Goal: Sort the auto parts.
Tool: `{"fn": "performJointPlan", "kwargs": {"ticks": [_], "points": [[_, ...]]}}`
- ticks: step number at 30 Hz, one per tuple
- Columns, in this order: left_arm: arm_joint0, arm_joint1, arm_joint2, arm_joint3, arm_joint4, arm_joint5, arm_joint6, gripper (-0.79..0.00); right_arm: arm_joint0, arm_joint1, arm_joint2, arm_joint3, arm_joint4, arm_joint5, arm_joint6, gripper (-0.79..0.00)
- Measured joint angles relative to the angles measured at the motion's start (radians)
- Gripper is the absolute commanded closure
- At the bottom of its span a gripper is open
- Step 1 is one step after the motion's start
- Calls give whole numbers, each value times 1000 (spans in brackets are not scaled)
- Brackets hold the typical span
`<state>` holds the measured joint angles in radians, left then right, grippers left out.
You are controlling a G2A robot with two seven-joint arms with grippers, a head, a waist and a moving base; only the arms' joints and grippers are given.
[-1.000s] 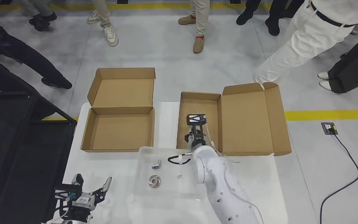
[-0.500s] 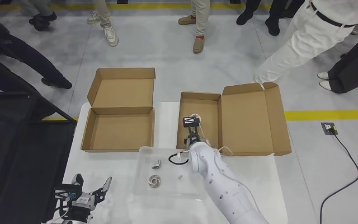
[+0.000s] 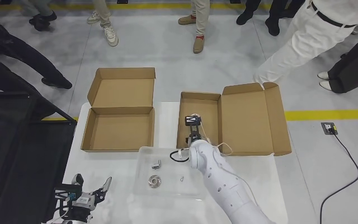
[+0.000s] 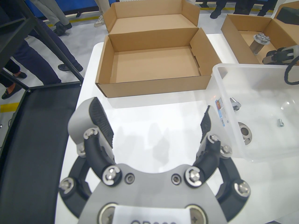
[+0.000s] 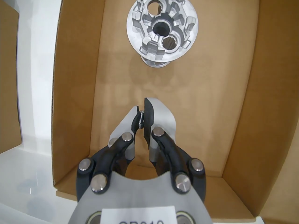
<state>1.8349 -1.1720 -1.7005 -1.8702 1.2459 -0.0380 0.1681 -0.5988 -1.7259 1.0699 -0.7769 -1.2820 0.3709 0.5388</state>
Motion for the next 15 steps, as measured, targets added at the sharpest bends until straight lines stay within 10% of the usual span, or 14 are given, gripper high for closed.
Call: {"fn": "performJointPlan", "kwargs": {"ticks": [15], "points": [[0, 0, 0, 0, 0, 0, 0, -785, -8, 0, 17, -9, -19, 22, 5, -157]]}}
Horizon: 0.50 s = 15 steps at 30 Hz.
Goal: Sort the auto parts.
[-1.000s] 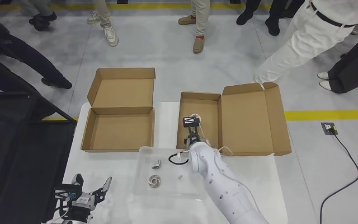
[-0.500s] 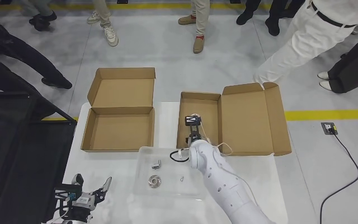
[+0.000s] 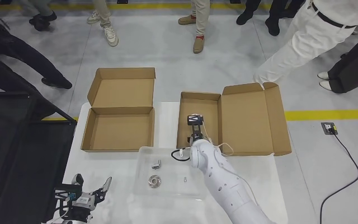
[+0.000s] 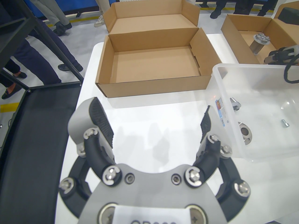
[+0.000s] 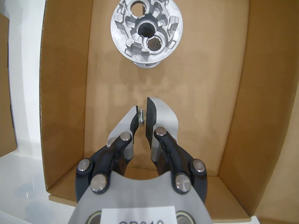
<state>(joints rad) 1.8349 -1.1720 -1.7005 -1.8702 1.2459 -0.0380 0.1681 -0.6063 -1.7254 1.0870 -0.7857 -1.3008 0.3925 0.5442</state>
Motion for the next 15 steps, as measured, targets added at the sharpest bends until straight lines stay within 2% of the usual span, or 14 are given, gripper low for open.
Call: {"fn": "performJointPlan", "kwargs": {"ticks": [8, 15], "points": [[0, 0, 0, 0, 0, 0, 0, -785, -23, 5, 12, -45, -20, 2, 10, -169], [0, 0, 0, 0, 0, 0, 0, -785, -93, 20, 32, -175, -53, -35, 52, -175]]}}
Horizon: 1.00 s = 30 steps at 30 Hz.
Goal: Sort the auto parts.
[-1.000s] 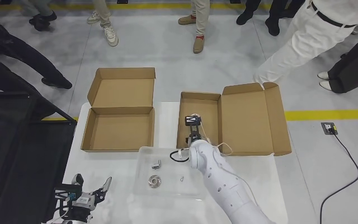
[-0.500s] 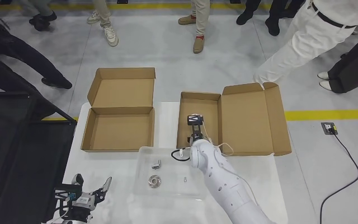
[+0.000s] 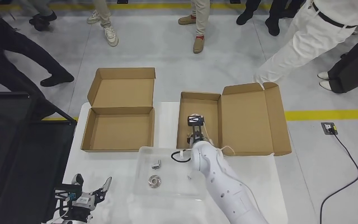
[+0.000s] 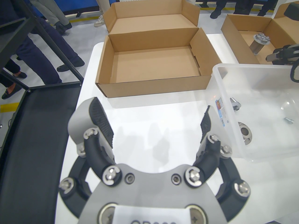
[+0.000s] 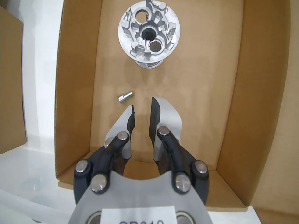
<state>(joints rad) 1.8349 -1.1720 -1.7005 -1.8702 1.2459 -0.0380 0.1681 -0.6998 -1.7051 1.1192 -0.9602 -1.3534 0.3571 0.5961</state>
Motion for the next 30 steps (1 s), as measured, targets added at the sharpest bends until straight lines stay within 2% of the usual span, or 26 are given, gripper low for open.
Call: {"fn": "performJointPlan", "kwargs": {"ticks": [6, 13, 22, 25, 27, 28, 29, 30], "points": [[0, 0, 0, 0, 0, 0, 0, -785, -113, 26, 41, -199, -40, -68, 58, -172], [0, 0, 0, 0, 0, 0, 0, -785, -284, 55, 94, -483, -52, -192, 93, -169], [0, 0, 0, 0, 0, 0, 0, -785, -386, 81, 119, -659, -4, -413, 202, -237], [0, 0, 0, 0, 0, 0, 0, -785, -389, 90, 116, -675, 4, -512, 276, -351], [0, 0, 0, 0, 0, 0, 0, -785, -387, 96, 112, -680, 1, -568, 328, -385], [0, 0, 0, 0, 0, 0, 0, -785, -389, 100, 108, -682, -5, -597, 358, -449], [0, 0, 0, 0, 0, 0, 0, -785, -391, 102, 103, -684, -12, -619, 379, -573], [0, 0, 0, 0, 0, 0, 0, -785, -394, 105, 97, -685, -18, -641, 400, -650]]}}
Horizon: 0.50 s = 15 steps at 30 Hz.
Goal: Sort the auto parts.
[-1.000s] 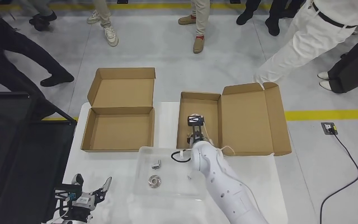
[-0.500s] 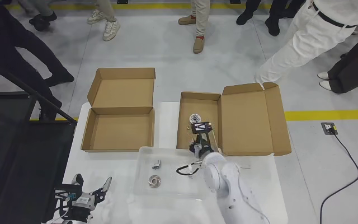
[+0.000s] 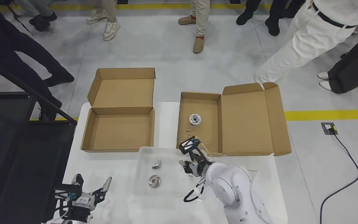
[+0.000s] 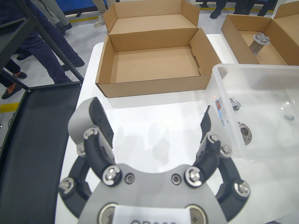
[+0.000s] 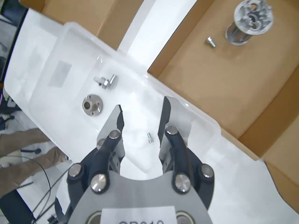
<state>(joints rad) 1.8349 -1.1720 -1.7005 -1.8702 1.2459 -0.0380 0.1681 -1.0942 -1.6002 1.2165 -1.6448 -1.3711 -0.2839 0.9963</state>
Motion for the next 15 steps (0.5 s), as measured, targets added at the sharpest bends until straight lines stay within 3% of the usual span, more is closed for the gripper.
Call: {"fn": "performJointPlan", "kwargs": {"ticks": [1, 6, 15], "points": [[0, 0, 0, 0, 0, 0, 0, -785, -4, 3, -7, -1, -5, -29, 28, -680], [0, 0, 0, 0, 0, 0, 0, -785, -11, 13, -33, 3, -29, -78, 114, -634], [0, 0, 0, 0, 0, 0, 0, -785, 23, 9, -108, 94, -107, 28, 149, -459]]}}
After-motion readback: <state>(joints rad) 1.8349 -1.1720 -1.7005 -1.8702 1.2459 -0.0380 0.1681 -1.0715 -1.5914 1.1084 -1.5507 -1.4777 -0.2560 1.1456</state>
